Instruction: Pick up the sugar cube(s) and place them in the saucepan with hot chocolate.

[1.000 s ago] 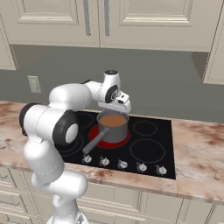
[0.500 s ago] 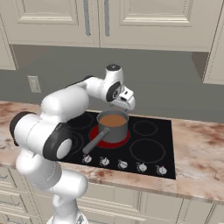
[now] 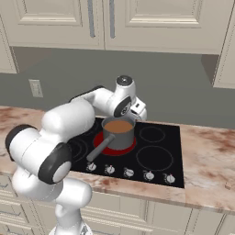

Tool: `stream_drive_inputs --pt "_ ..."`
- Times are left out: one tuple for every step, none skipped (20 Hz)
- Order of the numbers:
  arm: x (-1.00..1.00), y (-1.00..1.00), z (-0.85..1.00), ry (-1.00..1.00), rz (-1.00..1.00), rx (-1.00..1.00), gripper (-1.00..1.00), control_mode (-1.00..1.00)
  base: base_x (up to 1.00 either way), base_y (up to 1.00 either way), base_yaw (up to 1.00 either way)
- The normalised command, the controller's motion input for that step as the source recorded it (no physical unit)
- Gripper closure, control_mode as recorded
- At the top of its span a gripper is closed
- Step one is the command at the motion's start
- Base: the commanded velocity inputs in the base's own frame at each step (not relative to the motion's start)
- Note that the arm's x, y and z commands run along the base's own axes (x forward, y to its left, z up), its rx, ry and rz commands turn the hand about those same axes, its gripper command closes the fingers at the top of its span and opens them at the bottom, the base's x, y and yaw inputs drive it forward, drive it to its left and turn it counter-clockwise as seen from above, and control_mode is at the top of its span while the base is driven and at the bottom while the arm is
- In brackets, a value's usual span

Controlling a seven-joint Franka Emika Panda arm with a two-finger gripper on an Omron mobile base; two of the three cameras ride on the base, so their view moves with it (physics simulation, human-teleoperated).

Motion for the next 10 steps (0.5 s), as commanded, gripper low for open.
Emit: stream_drive_inputs --pt "-0.08 -0.23 0.0 -0.03 -0.02 0.02 -1.0 -1.0 0.0 0.0 0.0" --pt "-0.03 -0.29 0.0 -0.01 -0.02 0.02 -1.0 -1.0 0.0 0.0 0.0" --pt "0.0 -0.31 0.0 0.0 -0.02 0.01 -1.0 -1.0 0.0 0.0 0.0" --pt "0.0 -0.34 0.0 0.0 -0.02 0.01 -1.0 -1.0 0.0 0.0 0.0" --pt "0.0 -0.43 0.0 0.0 -0.01 0.01 -1.0 -1.0 0.0 0.0 0.0" --pt "0.0 -0.49 0.0 0.0 0.0 0.01 -1.0 -1.0 0.0 0.0 0.0" --pt "0.0 -0.53 0.0 0.0 0.0 0.0 -1.0 -1.0 0.0 0.0 0.0" --pt "0.0 -0.5 0.0 0.0 0.0 0.0 -1.0 -1.0 0.0 0.0 0.0" --pt "0.0 -0.51 0.0 0.0 0.0 0.0 -1.0 -1.0 0.0 0.0 0.0" --pt "0.0 -0.54 0.0 0.0 0.0 0.01 -1.0 -1.0 0.0 0.0 0.0"
